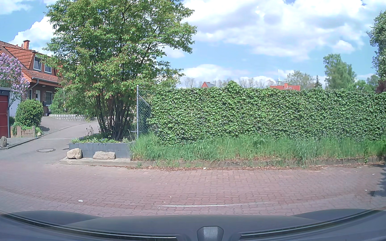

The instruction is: Follow the waypoints while adhering to traffic rules and regulations

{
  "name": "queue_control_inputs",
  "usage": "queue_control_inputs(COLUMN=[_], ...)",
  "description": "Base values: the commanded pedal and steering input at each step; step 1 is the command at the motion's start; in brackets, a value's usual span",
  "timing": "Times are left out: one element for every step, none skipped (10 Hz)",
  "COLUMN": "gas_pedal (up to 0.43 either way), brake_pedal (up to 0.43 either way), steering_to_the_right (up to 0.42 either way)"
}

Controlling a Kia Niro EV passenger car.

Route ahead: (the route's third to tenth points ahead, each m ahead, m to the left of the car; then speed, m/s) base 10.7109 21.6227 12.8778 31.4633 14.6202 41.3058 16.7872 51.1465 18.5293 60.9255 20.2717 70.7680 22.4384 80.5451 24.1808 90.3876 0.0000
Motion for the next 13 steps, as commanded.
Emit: queue_control_inputs(gas_pedal=[0.0, 0.0, 0.0, 0.0, 0.0, 0.0, 0.0, 0.0, 0.0, 0.0, 0.0, 0.0, 0.0], brake_pedal=[0.402, 0.402, 0.402, 0.402, 0.402, 0.402, 0.402, 0.402, 0.402, 0.402, 0.402, 0.402, 0.402], steering_to_the_right=[0.007, 0.007, 0.007, 0.007, 0.007, 0.007, 0.006, 0.007, 0.007, 0.007, 0.007, 0.007, 0.006])
